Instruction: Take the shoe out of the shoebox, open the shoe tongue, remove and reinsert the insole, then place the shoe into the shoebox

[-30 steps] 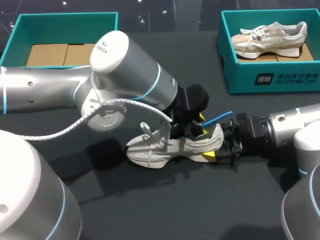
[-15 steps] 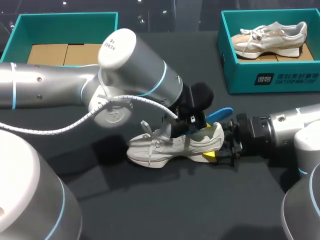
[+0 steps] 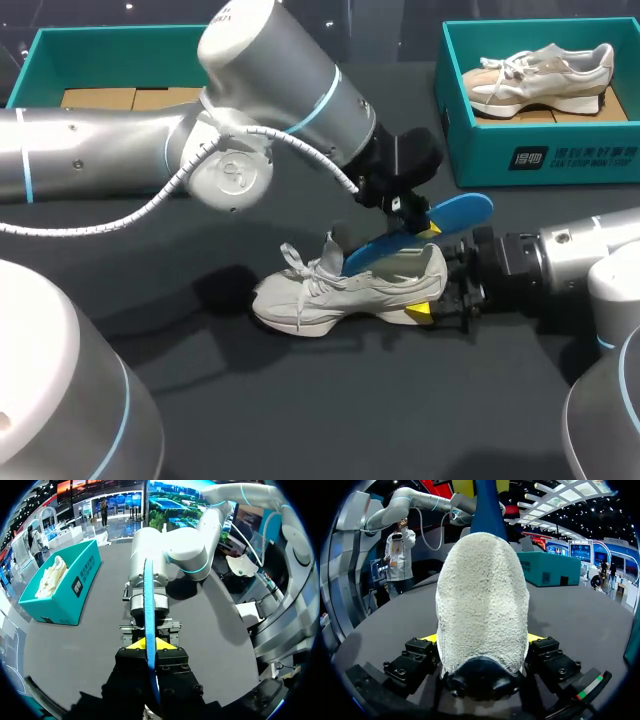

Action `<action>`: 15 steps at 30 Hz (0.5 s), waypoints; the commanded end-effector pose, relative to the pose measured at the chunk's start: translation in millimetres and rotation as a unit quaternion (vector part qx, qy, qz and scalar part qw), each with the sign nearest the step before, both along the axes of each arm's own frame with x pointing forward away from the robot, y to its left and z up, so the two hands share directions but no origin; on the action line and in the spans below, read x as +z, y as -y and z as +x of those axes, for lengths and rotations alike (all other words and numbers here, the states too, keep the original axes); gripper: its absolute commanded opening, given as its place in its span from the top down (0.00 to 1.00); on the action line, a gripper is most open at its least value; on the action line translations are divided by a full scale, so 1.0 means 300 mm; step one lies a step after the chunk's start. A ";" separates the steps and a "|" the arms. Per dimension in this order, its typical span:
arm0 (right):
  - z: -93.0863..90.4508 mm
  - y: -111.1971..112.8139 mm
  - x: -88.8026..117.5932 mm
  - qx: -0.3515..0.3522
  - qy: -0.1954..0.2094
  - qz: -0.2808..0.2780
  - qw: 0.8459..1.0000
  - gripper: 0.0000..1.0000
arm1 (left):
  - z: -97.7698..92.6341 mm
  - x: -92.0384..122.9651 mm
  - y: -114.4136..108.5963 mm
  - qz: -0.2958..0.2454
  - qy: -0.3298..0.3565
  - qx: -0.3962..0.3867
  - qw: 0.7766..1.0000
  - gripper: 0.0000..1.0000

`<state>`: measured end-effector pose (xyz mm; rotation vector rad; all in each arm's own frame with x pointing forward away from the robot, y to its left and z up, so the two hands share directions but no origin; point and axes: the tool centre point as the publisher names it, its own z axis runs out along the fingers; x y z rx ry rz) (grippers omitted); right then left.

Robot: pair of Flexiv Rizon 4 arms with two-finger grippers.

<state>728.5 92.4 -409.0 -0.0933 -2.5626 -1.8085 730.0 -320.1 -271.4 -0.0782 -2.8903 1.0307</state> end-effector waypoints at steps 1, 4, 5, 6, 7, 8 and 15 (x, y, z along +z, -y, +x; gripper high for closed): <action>-0.003 -0.004 0.001 -0.001 0.000 -0.002 1.000 1.00 | -0.004 0.007 -0.013 0.000 0.001 0.000 1.000 1.00; -0.003 -0.004 0.001 -0.001 0.000 -0.002 1.000 1.00 | -0.004 0.007 -0.013 0.000 0.001 0.000 1.000 1.00; -0.003 -0.004 0.001 -0.001 0.000 -0.002 1.000 1.00 | -0.004 0.007 -0.013 0.000 0.001 0.000 1.000 1.00; -0.003 -0.004 0.001 -0.001 0.000 -0.002 1.000 1.00 | -0.004 0.007 -0.013 0.000 0.001 0.000 1.000 1.00; -0.003 -0.004 0.001 -0.001 0.000 -0.002 1.000 1.00 | -0.004 0.007 -0.013 0.000 0.001 0.000 1.000 1.00; -0.003 -0.004 0.001 -0.001 0.000 -0.002 1.000 1.00 | -0.004 0.007 -0.013 0.000 0.001 0.000 1.000 1.00; -0.003 -0.004 0.001 -0.001 0.000 -0.002 1.000 1.00 | -0.037 0.172 -0.045 -0.090 -0.030 0.013 0.995 1.00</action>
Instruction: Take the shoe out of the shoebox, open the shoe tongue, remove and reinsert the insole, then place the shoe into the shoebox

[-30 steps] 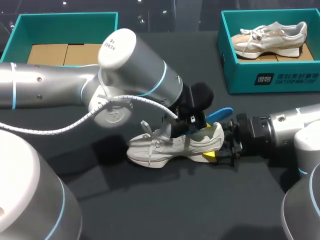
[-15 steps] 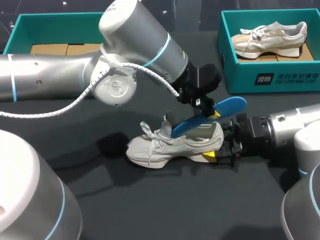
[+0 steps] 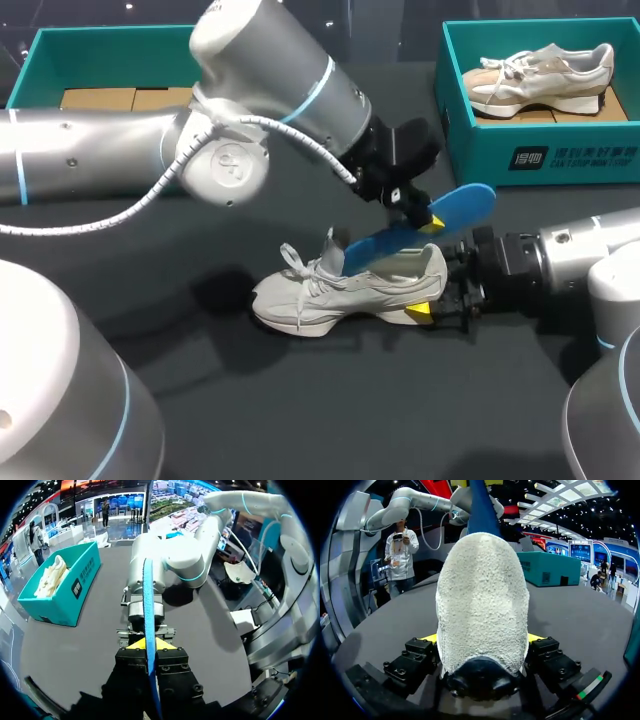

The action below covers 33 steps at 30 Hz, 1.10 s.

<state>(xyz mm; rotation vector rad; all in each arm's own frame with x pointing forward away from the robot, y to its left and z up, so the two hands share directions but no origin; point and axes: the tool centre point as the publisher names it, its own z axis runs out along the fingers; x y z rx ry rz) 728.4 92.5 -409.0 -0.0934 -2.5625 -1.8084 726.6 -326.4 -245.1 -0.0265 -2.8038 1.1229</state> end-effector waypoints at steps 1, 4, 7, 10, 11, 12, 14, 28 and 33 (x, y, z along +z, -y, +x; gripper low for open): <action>-0.003 -0.004 0.001 -0.001 0.000 -0.002 1.000 1.00 | -0.033 0.122 -0.067 -0.069 -0.006 0.003 0.998 1.00; -0.003 -0.004 0.001 -0.001 0.000 -0.002 1.000 1.00 | -0.057 0.234 -0.075 -0.113 -0.018 0.008 0.993 1.00; -0.003 -0.004 0.001 -0.001 0.000 -0.002 1.000 1.00 | -0.080 0.368 -0.088 -0.164 -0.069 0.008 0.984 1.00; -0.003 -0.004 0.001 -0.001 0.000 -0.002 1.000 1.00 | -0.081 0.419 -0.091 -0.178 -0.089 0.011 0.980 1.00; -0.003 -0.004 0.001 -0.001 0.000 -0.002 1.000 1.00 | -0.081 0.419 -0.091 -0.178 -0.089 0.011 0.980 1.00; -0.003 -0.004 0.001 -0.001 0.000 -0.002 1.000 1.00 | -0.081 0.419 -0.091 -0.178 -0.089 0.011 0.980 1.00; -0.003 -0.004 0.001 -0.001 0.000 -0.002 1.000 1.00 | -0.081 0.419 -0.091 -0.178 -0.089 0.011 0.980 1.00; -0.003 -0.004 0.001 -0.001 0.000 -0.002 1.000 1.00 | -0.144 0.545 -0.180 -0.250 -0.121 0.034 0.960 1.00; -0.003 -0.004 0.001 -0.001 0.000 -0.002 1.000 1.00 | -0.200 0.704 -0.245 -0.292 -0.154 0.063 0.942 1.00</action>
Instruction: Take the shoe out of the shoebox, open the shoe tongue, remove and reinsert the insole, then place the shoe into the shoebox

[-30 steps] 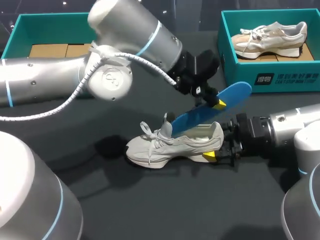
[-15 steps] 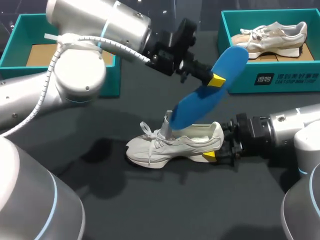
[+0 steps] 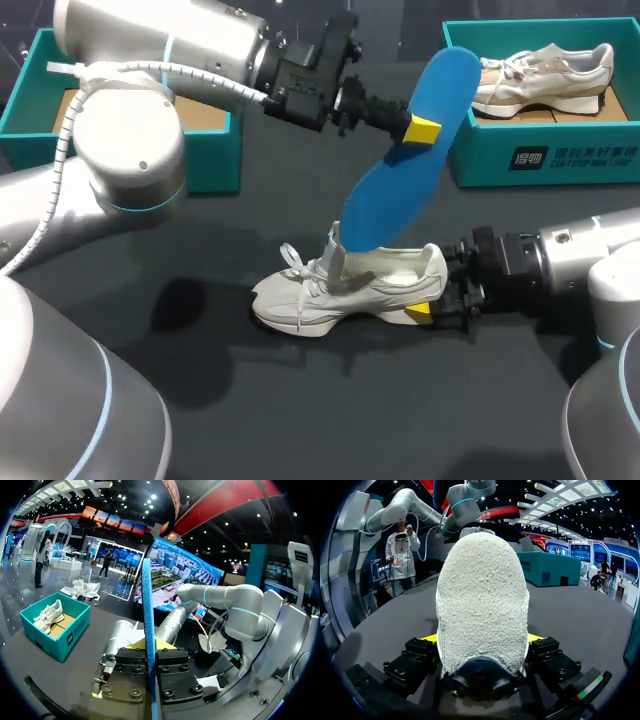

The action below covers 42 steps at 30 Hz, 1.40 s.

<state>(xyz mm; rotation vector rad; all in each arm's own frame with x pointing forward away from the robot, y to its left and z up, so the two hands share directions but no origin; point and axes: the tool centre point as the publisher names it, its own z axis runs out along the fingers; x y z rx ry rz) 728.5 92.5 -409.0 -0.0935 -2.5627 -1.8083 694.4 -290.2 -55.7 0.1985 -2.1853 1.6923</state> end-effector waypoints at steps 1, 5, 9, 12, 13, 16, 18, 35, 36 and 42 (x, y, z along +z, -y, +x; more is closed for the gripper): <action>-0.003 -0.004 0.001 -0.001 0.000 -0.002 1.000 1.00 | -0.092 0.073 -0.124 -0.027 -0.005 0.028 0.999 1.00; -0.003 -0.004 0.001 -0.001 0.000 -0.002 1.000 1.00 | -0.092 0.073 -0.124 -0.027 -0.005 0.028 0.999 1.00; -0.003 -0.004 0.001 -0.001 0.000 -0.002 1.000 1.00 | -0.092 0.073 -0.124 -0.027 -0.005 0.028 0.999 1.00; -0.003 -0.004 0.001 -0.001 0.000 -0.002 1.000 1.00 | -0.092 0.073 -0.124 -0.027 -0.005 0.028 0.999 1.00; -0.003 -0.004 0.001 -0.001 0.000 -0.002 1.000 1.00 | -0.092 0.073 -0.124 -0.027 -0.005 0.028 0.999 1.00; -0.003 -0.004 0.001 -0.001 0.000 -0.002 1.000 1.00 | -0.138 0.090 -0.140 -0.050 -0.011 0.028 0.998 1.00; -0.003 -0.004 0.001 -0.001 0.000 -0.002 1.000 1.00 | -0.180 0.121 -0.148 -0.068 -0.015 0.038 0.997 1.00; -0.003 -0.004 0.001 -0.001 0.000 -0.002 1.000 1.00 | -0.299 0.224 -0.172 -0.080 -0.020 0.055 0.995 1.00; -0.003 -0.004 0.001 -0.001 0.000 -0.002 1.000 1.00 | -0.303 0.216 -0.177 -0.081 -0.024 0.050 0.995 1.00; -0.003 -0.004 0.001 -0.001 0.000 -0.002 1.000 1.00 | -0.313 0.165 -0.200 -0.080 -0.043 0.052 0.995 1.00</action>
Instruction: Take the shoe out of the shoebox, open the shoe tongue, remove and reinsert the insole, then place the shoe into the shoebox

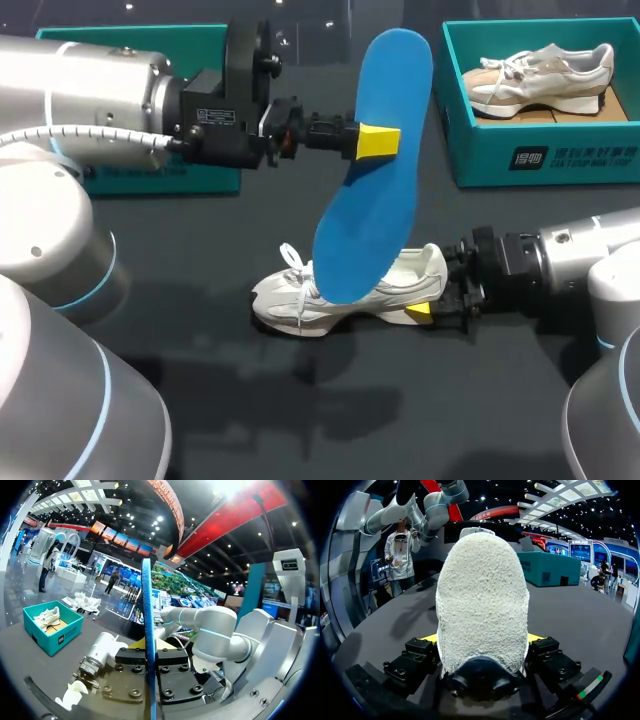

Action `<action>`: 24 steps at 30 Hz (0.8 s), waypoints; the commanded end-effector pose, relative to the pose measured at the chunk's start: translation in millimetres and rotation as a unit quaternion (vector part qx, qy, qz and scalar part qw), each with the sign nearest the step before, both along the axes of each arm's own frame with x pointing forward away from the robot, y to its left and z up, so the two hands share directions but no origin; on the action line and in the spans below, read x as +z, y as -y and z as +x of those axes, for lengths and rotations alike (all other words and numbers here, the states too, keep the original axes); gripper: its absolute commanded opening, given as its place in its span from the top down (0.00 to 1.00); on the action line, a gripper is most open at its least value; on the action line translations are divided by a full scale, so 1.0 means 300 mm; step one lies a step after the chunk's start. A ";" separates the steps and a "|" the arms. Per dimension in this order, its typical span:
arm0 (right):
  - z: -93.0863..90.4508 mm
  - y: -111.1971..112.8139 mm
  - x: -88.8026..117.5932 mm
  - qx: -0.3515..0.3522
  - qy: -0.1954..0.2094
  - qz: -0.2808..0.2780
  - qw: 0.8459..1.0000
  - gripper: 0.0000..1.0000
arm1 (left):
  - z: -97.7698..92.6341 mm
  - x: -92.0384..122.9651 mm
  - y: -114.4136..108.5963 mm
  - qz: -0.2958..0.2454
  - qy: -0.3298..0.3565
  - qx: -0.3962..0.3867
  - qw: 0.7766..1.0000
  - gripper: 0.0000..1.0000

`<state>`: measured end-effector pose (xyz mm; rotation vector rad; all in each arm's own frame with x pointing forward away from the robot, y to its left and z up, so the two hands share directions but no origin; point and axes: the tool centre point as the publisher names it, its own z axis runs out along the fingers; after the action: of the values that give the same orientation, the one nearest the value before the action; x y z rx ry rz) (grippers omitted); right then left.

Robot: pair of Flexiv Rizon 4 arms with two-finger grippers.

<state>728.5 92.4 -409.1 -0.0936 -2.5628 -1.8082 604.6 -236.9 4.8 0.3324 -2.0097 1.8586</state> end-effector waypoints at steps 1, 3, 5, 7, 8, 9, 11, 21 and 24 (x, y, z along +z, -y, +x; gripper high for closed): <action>-0.003 -0.004 0.001 -0.001 0.000 -0.001 1.000 1.00 | -0.017 -0.041 -0.027 -0.006 -0.005 0.006 1.000 1.00; -0.003 -0.004 0.001 -0.001 0.000 -0.001 1.000 1.00 | -0.025 -0.048 -0.037 -0.009 -0.009 0.007 1.000 1.00; -0.003 -0.004 0.001 -0.001 0.000 -0.001 1.000 1.00 | -0.031 -0.051 -0.043 -0.016 -0.014 0.013 1.000 1.00; -0.003 -0.004 0.001 -0.001 0.000 -0.001 1.000 1.00 | -0.037 -0.051 -0.047 -0.021 -0.016 0.022 0.999 1.00; -0.003 -0.004 0.001 -0.001 0.000 -0.001 1.000 1.00 | -0.040 -0.050 -0.049 -0.024 -0.018 0.022 0.999 1.00; -0.003 -0.004 0.001 -0.001 0.000 -0.001 1.000 1.00 | -0.042 -0.049 -0.050 -0.024 -0.019 0.022 0.999 1.00; -0.003 -0.004 0.001 -0.001 0.000 -0.001 1.000 1.00 | -0.050 -0.053 -0.048 -0.025 -0.019 0.023 0.999 1.00; -0.003 -0.004 0.001 -0.001 0.000 -0.001 1.000 1.00 | -0.061 -0.067 -0.038 -0.017 -0.021 0.024 0.999 1.00; -0.003 -0.004 0.001 -0.001 0.000 -0.001 1.000 1.00 | -0.061 -0.067 -0.038 -0.017 -0.021 0.024 0.999 1.00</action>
<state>728.5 92.4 -409.1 -0.0936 -2.5629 -1.8082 587.8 -225.4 -14.4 0.4080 -1.9568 1.8927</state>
